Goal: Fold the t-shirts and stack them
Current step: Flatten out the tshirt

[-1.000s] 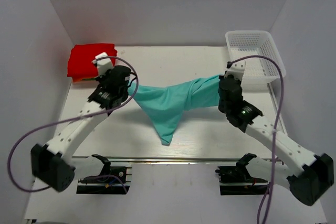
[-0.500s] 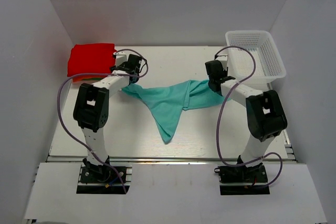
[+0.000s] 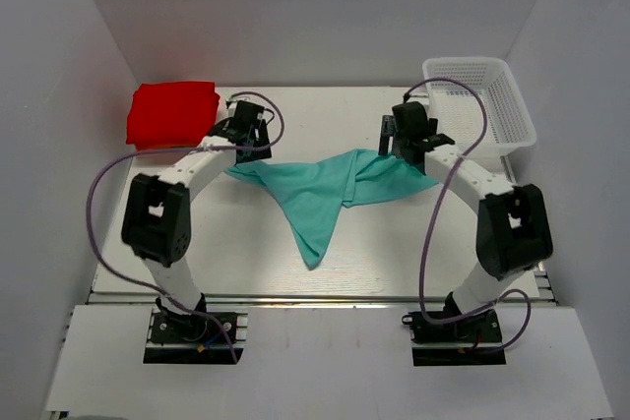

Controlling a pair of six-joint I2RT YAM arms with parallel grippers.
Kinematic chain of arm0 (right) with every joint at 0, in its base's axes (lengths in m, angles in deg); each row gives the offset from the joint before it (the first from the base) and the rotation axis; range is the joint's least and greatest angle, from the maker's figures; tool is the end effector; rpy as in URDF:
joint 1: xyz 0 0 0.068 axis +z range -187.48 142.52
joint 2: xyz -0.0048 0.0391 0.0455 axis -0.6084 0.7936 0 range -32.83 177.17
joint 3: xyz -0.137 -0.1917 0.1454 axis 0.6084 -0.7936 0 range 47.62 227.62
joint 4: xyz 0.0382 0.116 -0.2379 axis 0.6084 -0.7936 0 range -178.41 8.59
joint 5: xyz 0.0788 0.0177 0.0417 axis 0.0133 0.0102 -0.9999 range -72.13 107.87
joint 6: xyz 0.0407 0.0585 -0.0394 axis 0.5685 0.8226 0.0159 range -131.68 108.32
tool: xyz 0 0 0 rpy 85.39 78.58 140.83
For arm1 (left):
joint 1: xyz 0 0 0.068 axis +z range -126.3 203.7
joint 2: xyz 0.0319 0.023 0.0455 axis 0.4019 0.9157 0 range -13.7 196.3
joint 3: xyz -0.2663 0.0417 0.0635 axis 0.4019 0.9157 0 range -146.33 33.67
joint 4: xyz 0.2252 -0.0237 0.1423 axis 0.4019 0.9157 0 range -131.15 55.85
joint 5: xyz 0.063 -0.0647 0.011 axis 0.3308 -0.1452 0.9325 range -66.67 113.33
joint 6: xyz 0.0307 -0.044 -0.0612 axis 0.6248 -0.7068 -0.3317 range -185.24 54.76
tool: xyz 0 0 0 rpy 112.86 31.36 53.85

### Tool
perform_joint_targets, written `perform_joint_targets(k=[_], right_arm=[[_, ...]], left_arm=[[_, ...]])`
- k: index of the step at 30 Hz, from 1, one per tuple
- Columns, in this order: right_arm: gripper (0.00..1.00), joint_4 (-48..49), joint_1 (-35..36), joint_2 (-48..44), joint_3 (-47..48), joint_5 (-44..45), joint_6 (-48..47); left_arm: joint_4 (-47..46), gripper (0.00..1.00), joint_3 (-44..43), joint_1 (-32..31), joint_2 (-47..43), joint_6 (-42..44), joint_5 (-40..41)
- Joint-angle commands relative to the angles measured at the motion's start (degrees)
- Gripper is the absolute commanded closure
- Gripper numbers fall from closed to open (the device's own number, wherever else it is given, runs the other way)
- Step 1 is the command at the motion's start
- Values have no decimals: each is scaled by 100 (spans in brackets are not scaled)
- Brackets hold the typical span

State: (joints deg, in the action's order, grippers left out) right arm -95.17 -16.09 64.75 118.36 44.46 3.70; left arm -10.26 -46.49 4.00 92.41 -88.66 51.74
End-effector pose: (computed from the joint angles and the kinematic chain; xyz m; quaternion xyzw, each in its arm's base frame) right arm 0.3940 0.1204 0.2301 0.0496 0.8880 -0.0700 0.4518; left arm 0.4078 -0.1104 0.2012 -0.1001 0.9264 0.1170 0.3437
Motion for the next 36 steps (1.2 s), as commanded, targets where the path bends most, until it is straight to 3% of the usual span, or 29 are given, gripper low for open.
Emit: perform_joint_targets(k=[1,2,3,8,10,15,19,31,32,36], right_arm=[[10,-57,-3,-924,-611,-751,246],[10,4,-20,-1299,-727,-969,403],[10,13,-21,-1407,-955,-997,440],[10,-65,-38,-2084,-1563,-1287,738],[10,-57,-38,-2390,-1834,-1384,756],[10,-74,-64,-2980,-2222,-1252,818],[10,-48,-82,-3175,-2380,-1209,809],[10,-22,-126,-3254,-2530,-1226,774],[10,-13,-135,-3245,-2530,-1235,756],[10,-39,-126,-3140,-2521,-1200,774]], left_arm=[[-679,0,946,-253,-1432,601,-2125],[-925,0,1533,-392,-1687,758,-2859],[-1145,0,1791,-490,-2125,760,-3075],[-1402,0,2504,-1350,-2533,576,-3605],[-1254,0,2558,-1965,-2402,462,-3605],[-1138,0,2734,-3317,-1858,75,-3333],[-779,10,2629,-3785,-1655,-171,-2982],[162,24,2356,-4182,-1022,-708,-1487],[162,27,2356,-4182,-969,-708,-1487],[58,63,2225,-4234,-916,-656,-1487]])
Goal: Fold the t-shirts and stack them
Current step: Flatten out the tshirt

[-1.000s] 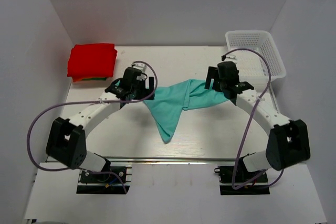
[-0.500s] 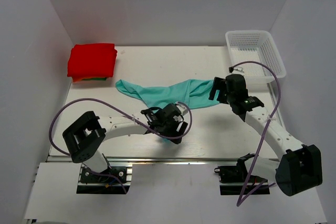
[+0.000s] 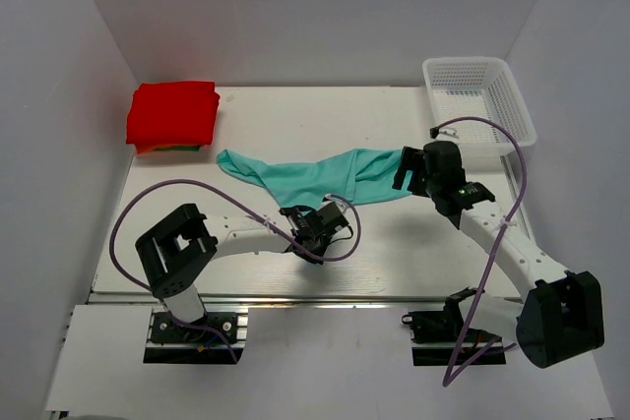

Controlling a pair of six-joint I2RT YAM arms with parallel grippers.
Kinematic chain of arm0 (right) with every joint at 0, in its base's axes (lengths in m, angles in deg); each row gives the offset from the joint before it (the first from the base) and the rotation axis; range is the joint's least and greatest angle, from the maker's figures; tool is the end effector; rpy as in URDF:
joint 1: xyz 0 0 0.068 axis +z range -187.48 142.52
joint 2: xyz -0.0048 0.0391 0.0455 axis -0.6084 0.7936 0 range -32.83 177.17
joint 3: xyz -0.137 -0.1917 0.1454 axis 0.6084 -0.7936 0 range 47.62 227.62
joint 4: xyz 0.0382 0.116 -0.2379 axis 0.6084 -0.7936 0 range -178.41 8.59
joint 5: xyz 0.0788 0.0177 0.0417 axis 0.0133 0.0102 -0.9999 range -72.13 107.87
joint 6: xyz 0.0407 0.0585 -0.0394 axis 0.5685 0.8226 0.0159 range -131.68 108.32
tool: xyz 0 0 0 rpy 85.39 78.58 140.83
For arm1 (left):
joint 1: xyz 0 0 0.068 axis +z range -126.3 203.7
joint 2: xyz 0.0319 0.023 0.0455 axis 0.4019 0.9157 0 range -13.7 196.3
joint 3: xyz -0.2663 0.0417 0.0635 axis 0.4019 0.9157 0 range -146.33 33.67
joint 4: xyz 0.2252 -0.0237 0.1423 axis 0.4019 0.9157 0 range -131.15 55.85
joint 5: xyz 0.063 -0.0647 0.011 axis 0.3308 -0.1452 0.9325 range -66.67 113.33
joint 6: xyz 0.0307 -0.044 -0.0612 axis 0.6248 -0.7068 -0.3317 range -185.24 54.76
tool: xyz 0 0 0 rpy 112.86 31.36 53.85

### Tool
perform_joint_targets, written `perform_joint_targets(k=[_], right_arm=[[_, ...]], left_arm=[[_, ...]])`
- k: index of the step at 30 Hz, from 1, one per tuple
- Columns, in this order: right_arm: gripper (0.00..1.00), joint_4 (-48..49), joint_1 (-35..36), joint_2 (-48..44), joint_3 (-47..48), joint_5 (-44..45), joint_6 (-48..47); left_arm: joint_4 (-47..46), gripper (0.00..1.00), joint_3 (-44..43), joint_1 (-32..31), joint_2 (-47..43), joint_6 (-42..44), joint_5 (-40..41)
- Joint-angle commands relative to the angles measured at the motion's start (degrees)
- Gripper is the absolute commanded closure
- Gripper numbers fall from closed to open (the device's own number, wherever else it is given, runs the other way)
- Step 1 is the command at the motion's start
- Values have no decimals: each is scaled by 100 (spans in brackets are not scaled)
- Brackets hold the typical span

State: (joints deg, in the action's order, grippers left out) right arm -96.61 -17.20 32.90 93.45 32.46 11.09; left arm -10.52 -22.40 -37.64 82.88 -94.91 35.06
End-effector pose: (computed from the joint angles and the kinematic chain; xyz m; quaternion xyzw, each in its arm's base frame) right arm 0.2715 0.0814 0.2470 0.0777 0.8788 0.0629 0.4667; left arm 0.1694 -0.2801 0.1269 0.2517 0.9486 -0.0457 0.1861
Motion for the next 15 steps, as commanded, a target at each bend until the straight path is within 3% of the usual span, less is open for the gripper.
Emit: perform_joint_targets(k=[1,2,7,9,15], right_arm=[[10,123,-23,62,-30,9,35],[10,114,-23,71,-21,26,53],[10,132,-23,281,-29,-105,106],[14,202,-15,405,-3,-324,-17],[15,228,-6,879,146,-817,-333]], left_arm=[[83,92,-237,-71,37,-30,181],[83,100,-237,-71,37,-30,181],[-119,100,-412,-1,-559,23,426],[-119,100,-571,87,-807,84,654],[161,100,-1500,227,-1351,189,2488]])
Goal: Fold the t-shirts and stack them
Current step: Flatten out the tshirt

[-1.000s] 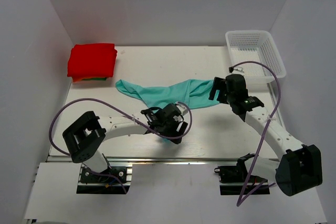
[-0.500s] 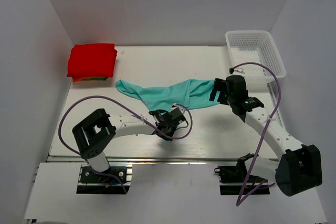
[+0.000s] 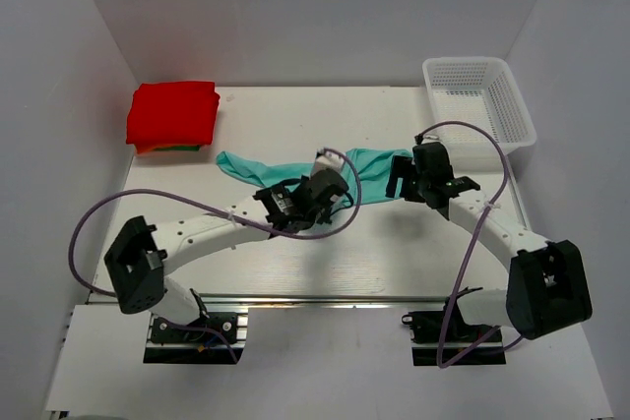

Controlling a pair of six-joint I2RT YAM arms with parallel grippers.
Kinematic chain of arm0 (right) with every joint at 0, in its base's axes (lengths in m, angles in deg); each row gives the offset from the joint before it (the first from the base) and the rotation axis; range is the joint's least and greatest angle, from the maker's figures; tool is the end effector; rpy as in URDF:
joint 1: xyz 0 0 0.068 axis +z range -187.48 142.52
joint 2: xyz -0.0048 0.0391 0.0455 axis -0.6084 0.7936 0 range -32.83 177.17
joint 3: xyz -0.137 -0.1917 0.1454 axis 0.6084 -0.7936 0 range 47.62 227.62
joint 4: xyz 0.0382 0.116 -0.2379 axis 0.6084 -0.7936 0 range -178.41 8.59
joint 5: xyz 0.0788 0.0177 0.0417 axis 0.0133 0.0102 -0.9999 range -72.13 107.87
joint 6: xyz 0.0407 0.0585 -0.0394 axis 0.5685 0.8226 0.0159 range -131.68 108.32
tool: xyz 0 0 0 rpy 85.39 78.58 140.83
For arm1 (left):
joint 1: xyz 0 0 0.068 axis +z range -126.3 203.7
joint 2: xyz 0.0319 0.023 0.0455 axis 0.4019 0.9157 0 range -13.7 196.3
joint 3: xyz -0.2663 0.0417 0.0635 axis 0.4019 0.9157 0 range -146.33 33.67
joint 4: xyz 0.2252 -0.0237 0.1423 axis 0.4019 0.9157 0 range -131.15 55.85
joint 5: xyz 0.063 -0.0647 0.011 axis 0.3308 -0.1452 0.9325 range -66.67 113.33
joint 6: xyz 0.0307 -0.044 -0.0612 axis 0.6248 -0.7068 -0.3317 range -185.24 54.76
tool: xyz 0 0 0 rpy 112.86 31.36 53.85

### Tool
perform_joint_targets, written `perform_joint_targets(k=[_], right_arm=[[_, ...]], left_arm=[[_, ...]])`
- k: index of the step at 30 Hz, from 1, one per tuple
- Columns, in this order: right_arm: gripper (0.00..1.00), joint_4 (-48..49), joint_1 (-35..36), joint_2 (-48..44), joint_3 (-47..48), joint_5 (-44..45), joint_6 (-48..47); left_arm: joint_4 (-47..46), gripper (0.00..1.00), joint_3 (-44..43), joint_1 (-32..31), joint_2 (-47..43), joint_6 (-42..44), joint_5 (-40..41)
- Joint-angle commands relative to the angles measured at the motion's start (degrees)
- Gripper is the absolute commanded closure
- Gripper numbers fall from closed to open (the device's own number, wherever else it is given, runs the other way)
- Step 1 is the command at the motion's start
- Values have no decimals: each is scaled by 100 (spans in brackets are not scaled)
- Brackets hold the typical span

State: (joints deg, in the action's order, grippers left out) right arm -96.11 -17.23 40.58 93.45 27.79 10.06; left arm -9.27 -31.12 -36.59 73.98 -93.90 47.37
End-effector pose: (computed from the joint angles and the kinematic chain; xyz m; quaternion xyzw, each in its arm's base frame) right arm 0.2858 0.0925 0.2107 0.0468 0.9106 0.0705 0.4045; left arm 0.1954 -0.2845 0.2259 0.1934 0.9141 -0.0658 0.3503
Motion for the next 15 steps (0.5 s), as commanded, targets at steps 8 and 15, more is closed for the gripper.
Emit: perform_joint_targets(k=[8,15], right_arm=[[18,756,40,376,-20,-1421,-583],[18,750,58,701,85,-1484,-600]], left_arm=[[92,100,-1755,974,-295,476,3027],[-156,100,-1967,1731,108,678,2766]])
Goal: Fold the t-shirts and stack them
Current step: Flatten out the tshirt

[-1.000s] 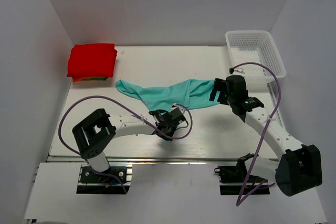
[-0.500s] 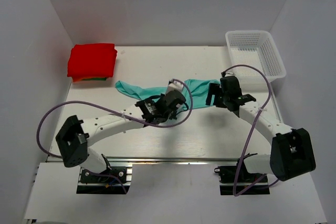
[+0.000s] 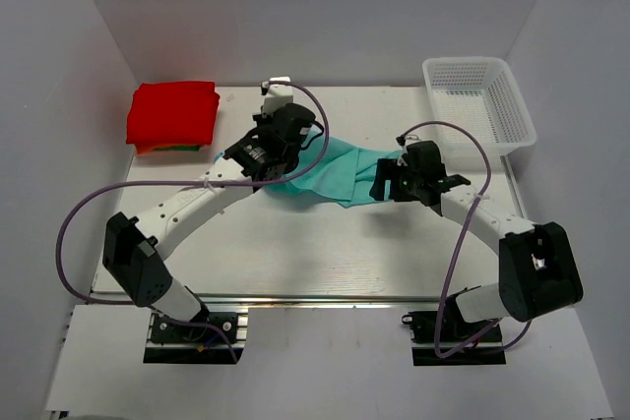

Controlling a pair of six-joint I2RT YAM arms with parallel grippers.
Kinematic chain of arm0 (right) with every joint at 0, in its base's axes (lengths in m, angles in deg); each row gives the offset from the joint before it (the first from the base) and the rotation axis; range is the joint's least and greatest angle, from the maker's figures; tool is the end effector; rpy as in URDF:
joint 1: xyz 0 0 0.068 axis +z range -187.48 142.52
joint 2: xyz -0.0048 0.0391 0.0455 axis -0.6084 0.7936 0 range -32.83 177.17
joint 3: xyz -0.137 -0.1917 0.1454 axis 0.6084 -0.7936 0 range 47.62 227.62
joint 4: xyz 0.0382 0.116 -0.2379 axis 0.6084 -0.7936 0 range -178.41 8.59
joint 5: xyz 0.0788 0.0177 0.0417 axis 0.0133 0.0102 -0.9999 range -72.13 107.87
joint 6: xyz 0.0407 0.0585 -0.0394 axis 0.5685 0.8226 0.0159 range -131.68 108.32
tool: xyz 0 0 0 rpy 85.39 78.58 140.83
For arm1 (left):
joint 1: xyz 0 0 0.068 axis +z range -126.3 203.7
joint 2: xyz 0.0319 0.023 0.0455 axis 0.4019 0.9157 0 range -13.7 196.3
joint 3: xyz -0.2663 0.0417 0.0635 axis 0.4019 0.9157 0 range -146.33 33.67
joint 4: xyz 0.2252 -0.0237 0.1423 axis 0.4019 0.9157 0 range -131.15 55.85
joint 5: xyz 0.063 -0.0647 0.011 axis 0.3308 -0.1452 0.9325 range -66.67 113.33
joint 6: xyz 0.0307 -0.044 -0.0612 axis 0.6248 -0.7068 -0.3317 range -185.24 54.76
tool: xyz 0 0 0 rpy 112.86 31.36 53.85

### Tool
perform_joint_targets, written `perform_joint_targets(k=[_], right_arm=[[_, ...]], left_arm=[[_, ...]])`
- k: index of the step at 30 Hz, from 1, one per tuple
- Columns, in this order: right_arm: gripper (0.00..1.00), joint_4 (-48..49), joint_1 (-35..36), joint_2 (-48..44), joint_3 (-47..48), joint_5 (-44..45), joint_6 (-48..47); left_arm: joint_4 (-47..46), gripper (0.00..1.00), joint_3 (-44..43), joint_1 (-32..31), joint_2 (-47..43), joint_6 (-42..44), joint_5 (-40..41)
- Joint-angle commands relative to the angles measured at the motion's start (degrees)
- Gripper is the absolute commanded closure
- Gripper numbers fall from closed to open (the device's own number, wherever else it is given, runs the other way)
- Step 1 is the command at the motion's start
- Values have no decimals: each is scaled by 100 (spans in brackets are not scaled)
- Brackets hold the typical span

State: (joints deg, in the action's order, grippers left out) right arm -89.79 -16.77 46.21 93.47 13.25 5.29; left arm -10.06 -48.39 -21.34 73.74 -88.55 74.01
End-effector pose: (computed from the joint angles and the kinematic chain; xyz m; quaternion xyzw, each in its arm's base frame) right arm 0.2975 0.1186 0.1936 -0.0462 0.9103 0.1671 0.3760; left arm 0.2925 -0.2157 0.3471 -0.0371 0.8288 0.0875 0.5514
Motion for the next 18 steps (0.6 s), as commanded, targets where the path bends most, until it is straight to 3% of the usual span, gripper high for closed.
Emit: perform_joint_targets(k=[1,3,8,10,18], right_arm=[[18,109,12,181,100,14,-107],[18,56,-5,181,109,145,-72],[18,-365,-58,190,267,1928,384],[27,-489,-67,260,398,2471,500],[21,-594,-181,1095,1408,2440,735]], left_arm=[[-129,100,-292,284,185,143,40],[-130,100,-293,494,291,195,-14],[2,100,-346,935,537,81,-215],[2,100,-259,1058,537,28,-417],[-235,100,-47,1427,537,28,-883]])
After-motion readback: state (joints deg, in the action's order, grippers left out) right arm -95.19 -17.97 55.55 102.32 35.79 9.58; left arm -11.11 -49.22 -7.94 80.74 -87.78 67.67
